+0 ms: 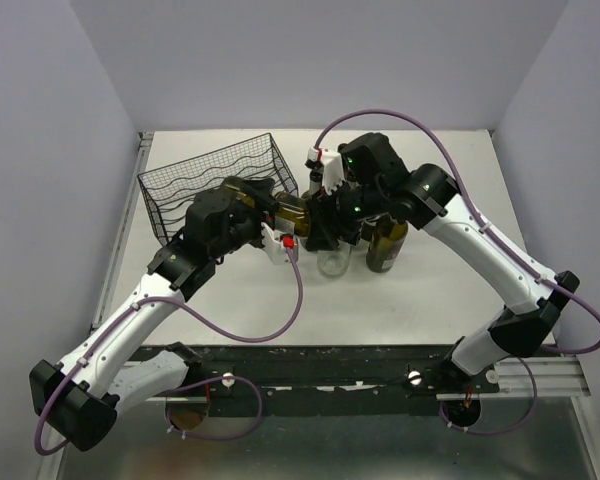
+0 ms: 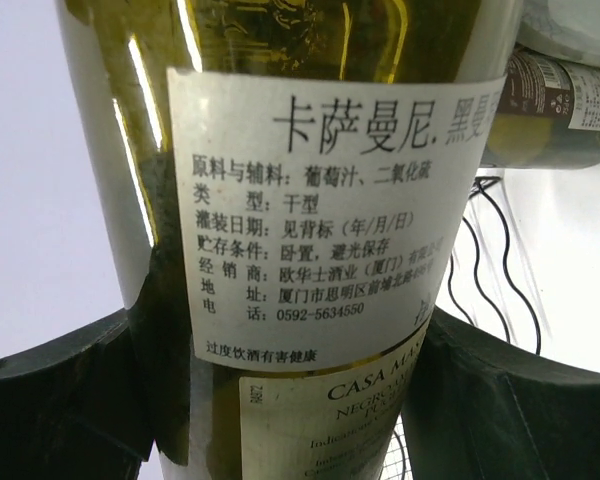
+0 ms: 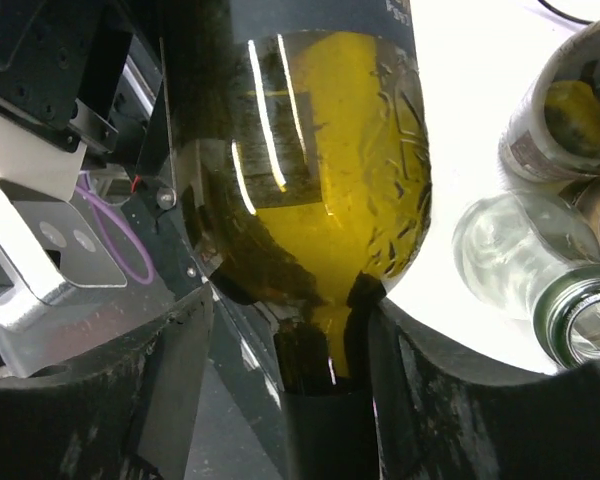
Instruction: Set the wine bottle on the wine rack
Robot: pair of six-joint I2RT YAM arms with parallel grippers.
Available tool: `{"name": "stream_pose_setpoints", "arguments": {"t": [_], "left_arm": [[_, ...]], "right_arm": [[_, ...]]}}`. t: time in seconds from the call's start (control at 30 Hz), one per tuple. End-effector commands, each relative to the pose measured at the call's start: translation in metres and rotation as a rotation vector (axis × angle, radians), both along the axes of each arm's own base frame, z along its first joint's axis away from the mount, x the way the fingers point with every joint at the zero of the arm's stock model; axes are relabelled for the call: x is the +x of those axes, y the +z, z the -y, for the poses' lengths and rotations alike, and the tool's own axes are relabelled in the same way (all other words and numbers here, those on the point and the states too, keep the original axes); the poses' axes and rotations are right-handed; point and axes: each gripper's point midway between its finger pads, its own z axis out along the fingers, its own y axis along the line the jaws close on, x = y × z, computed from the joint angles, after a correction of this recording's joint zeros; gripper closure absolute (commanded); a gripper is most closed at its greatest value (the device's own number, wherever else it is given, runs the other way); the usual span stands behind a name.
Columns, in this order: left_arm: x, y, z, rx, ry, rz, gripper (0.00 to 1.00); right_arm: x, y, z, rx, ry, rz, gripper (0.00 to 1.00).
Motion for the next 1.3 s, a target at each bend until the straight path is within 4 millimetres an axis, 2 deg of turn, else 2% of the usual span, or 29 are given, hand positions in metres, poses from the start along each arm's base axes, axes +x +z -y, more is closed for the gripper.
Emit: {"name": "stream_pose_setpoints", "arguments": {"t": [0.0, 0.13, 0.2, 0.27, 0.3, 0.33, 0.37, 0.4, 0.43, 0.47, 0.5, 0.53, 0.73, 0.83, 1.03, 1.13, 1.2, 1.27], "left_arm": [[0.005, 0.09, -0.002, -0.169, 0.026, 0.217, 1.0], [0.004, 0.098, -0.004, -0.208, 0.04, 0.224, 1.0], [0.004, 0.101, -0.004, -0.224, 0.038, 0.233, 1.0], [0.005, 0.1, -0.005, -0.225, 0.042, 0.239, 1.0], [0.006, 0.1, -0.005, -0.23, 0.049, 0.244, 1.0], [0.007, 0.098, -0.006, -0.232, 0.056, 0.254, 1.0], [0.007, 0.099, -0.008, -0.241, 0.065, 0.272, 0.87], [0.007, 0.104, -0.01, -0.265, 0.07, 0.31, 0.59], [0.007, 0.105, -0.011, -0.276, 0.075, 0.335, 0.38], [0.007, 0.106, -0.013, -0.277, 0.084, 0.343, 0.27], [0.007, 0.103, -0.015, -0.269, 0.091, 0.326, 0.1], [0.007, 0.101, -0.018, -0.258, 0.105, 0.313, 0.01], [0.0, 0.073, -0.032, -0.201, 0.147, 0.274, 0.01], [-0.005, 0.058, -0.037, -0.187, 0.162, 0.228, 0.01], [-0.017, 0.04, -0.05, -0.205, 0.201, 0.181, 0.01], [-0.023, 0.036, -0.059, -0.259, 0.234, 0.155, 0.01], [-0.03, 0.033, -0.064, -0.309, 0.251, 0.1, 0.01], [-0.045, 0.046, -0.063, -0.372, 0.227, 0.025, 0.01]], "right_arm": [[-0.009, -0.014, -0.007, -0.046, 0.013, -0.039, 0.37], [-0.01, -0.021, -0.007, -0.076, 0.009, -0.035, 0.49], [-0.011, -0.022, -0.008, -0.081, 0.012, -0.031, 0.62], [-0.01, -0.023, -0.009, -0.088, 0.01, -0.025, 0.83], [-0.007, -0.024, -0.009, -0.095, -0.002, -0.018, 0.96], [-0.005, -0.024, -0.01, -0.098, -0.011, -0.011, 0.99], [-0.003, -0.022, -0.011, -0.098, -0.02, 0.0, 0.99], [0.0, -0.019, -0.011, -0.094, -0.037, 0.009, 0.99], [0.002, -0.013, -0.014, -0.079, -0.051, 0.022, 0.99], [0.003, -0.006, -0.017, -0.059, -0.059, 0.031, 0.99], [0.006, 0.004, -0.02, -0.029, -0.072, 0.044, 0.99], [0.007, 0.015, -0.023, 0.002, -0.083, 0.058, 0.99], [0.021, 0.077, -0.033, 0.181, -0.173, 0.148, 0.99], [0.028, 0.094, -0.035, 0.239, -0.209, 0.188, 0.99], [0.041, 0.118, -0.037, 0.325, -0.27, 0.258, 0.99], [0.042, 0.118, -0.041, 0.344, -0.263, 0.258, 0.99], [0.041, 0.108, -0.045, 0.326, -0.245, 0.238, 0.99], [0.042, 0.09, -0.045, 0.282, -0.244, 0.214, 0.99]]}}
